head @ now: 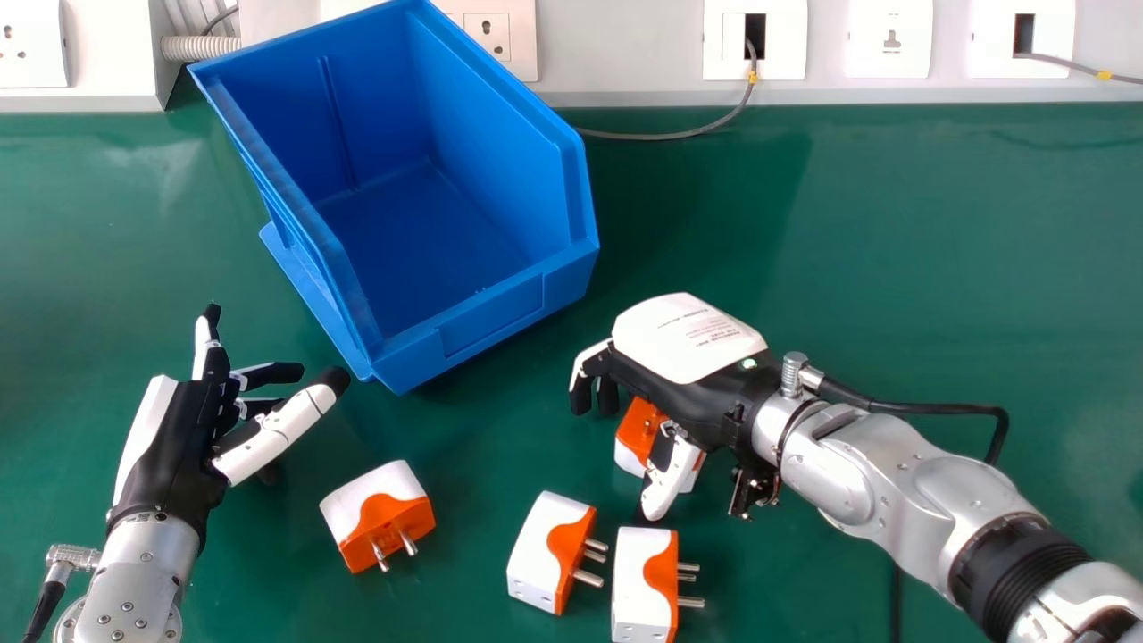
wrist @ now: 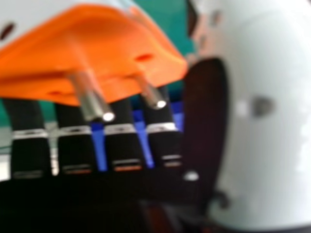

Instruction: Pick all objects and put in blue box

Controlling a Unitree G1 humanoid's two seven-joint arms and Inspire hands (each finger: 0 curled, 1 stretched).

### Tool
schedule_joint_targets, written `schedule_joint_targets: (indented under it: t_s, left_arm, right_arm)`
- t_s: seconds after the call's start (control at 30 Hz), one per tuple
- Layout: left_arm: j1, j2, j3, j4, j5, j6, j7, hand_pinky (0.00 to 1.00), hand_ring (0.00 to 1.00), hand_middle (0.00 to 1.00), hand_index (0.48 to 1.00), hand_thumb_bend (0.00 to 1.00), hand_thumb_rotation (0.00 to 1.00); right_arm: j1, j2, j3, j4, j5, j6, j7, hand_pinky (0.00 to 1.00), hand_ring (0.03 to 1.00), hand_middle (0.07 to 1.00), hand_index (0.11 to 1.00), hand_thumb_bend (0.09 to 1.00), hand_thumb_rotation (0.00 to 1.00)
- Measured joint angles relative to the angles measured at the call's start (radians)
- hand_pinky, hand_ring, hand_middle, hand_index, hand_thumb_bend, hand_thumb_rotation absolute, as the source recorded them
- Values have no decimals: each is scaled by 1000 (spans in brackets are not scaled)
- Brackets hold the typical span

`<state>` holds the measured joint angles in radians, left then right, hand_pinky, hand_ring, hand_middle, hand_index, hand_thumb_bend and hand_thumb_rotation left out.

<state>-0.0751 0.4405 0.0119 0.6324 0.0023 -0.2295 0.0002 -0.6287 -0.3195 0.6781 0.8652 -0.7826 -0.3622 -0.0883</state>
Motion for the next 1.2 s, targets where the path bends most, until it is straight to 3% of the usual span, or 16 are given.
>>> schedule_joint_targets:
  t_s: [0.4, 0.8, 1.2]
  left_arm:
    - [0, 0, 0, -1, 0, 0, 0, 548, 651, 785, 837, 772, 536]
    - [-7, 0, 0, 5, 0, -1, 0, 548, 653, 785, 838, 774, 538]
    - [-12, -5, 0, 5, 0, -15, -6, 547, 652, 786, 838, 776, 539]
  right_arm:
    - [19, -15, -19, -3, 0, -44, -16, 306, 408, 475, 536, 516, 0]
    - [38, -20, -47, -19, 0, -63, -17, 392, 417, 509, 486, 516, 0]
    - [66, -22, -85, -93, 0, -69, -26, 381, 426, 511, 491, 508, 0]
